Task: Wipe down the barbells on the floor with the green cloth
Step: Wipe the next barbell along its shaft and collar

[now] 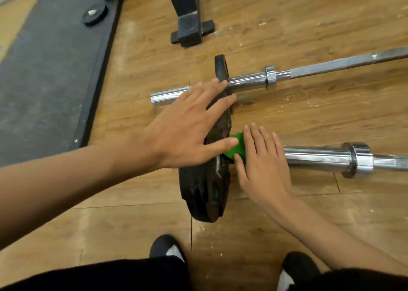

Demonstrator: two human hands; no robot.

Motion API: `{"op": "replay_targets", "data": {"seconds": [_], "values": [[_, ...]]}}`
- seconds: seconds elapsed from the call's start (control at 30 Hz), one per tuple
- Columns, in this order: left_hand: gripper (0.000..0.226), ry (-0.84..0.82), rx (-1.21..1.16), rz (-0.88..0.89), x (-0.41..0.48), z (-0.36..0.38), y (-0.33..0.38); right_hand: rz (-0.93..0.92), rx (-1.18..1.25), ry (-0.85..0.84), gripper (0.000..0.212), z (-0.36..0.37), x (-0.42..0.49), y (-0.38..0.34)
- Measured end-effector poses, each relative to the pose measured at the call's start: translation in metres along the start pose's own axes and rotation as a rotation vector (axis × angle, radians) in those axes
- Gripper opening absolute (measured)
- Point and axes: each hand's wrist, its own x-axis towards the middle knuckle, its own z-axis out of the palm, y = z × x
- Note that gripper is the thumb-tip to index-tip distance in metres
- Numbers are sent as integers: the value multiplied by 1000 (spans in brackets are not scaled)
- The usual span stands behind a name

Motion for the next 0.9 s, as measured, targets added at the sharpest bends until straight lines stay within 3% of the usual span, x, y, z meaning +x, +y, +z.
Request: {"op": "replay_targets", "data": {"seconds": [0.33,0.53,0.7,0.83,0.9], "values": [[83,217,-123,-74,-10,35,12,3,-67,-14,75,-3,6,-9],[82,252,-146,-74,-15,37,14,83,7,105,43,-3,11,-14],[71,244,-93,-99,-2,32,9,14,-160,-3,47,2,12,-19],[68,285,-120,-98,-2,35,11,60,-153,76,27,-8,0,19],[69,295,-154,-112,-7,38,14,136,-161,111,28,-16,-6,48]]}}
